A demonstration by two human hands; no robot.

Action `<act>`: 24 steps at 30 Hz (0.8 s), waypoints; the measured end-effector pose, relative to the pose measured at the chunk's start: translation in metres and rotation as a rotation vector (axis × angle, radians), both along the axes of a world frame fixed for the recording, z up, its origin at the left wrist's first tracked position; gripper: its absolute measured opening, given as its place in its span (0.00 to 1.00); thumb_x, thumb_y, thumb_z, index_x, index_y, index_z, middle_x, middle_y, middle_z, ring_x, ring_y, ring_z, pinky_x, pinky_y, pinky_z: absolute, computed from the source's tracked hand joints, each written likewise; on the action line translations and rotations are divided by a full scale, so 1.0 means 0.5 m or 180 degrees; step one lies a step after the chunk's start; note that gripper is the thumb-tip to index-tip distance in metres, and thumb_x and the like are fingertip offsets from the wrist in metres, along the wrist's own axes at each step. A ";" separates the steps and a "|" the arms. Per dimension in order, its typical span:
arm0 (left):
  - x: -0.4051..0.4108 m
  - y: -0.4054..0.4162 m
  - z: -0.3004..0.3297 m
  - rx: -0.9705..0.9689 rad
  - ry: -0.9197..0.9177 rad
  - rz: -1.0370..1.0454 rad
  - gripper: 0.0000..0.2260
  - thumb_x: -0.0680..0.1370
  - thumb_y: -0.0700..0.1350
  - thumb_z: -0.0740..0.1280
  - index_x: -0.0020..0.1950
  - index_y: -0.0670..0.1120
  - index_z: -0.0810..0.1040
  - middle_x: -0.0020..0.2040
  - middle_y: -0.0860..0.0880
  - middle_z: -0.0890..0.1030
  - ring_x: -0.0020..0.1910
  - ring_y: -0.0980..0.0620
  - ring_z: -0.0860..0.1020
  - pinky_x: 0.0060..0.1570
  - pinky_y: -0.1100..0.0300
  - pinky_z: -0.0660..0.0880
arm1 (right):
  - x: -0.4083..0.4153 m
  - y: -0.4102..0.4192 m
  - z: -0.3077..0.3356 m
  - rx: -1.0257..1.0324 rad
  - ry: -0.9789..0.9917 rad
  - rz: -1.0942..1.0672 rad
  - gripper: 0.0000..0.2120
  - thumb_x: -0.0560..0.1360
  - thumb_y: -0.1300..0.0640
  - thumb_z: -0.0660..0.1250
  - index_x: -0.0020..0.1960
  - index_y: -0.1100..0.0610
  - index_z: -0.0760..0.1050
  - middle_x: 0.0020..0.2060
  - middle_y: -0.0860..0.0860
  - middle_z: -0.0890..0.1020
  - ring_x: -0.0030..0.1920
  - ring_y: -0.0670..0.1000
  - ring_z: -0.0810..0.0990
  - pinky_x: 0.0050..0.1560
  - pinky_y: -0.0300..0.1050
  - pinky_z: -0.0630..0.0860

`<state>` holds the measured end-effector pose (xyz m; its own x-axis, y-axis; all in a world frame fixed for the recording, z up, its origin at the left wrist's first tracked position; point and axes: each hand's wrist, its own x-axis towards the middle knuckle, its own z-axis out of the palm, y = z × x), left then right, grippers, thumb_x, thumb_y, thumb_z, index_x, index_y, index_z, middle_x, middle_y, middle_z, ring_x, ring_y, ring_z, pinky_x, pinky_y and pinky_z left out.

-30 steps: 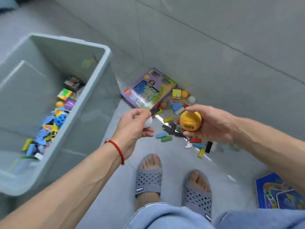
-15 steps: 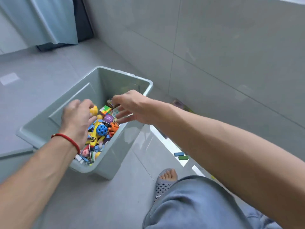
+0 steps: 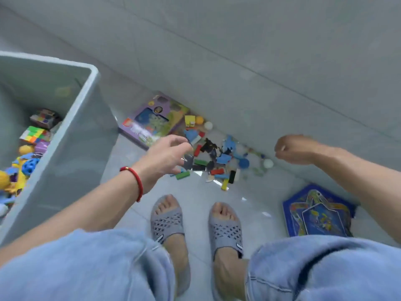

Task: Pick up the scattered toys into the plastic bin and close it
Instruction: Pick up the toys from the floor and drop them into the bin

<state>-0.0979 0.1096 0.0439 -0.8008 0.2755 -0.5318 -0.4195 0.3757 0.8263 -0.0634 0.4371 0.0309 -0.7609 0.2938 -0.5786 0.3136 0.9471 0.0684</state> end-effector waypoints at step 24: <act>-0.020 0.266 -0.370 0.1105 -0.1665 0.0754 0.10 0.82 0.44 0.64 0.58 0.40 0.79 0.48 0.43 0.84 0.43 0.47 0.83 0.48 0.53 0.83 | 0.056 -0.102 -0.402 -0.1875 0.2749 -0.0084 0.21 0.78 0.43 0.68 0.64 0.56 0.78 0.55 0.50 0.83 0.52 0.49 0.78 0.55 0.42 0.73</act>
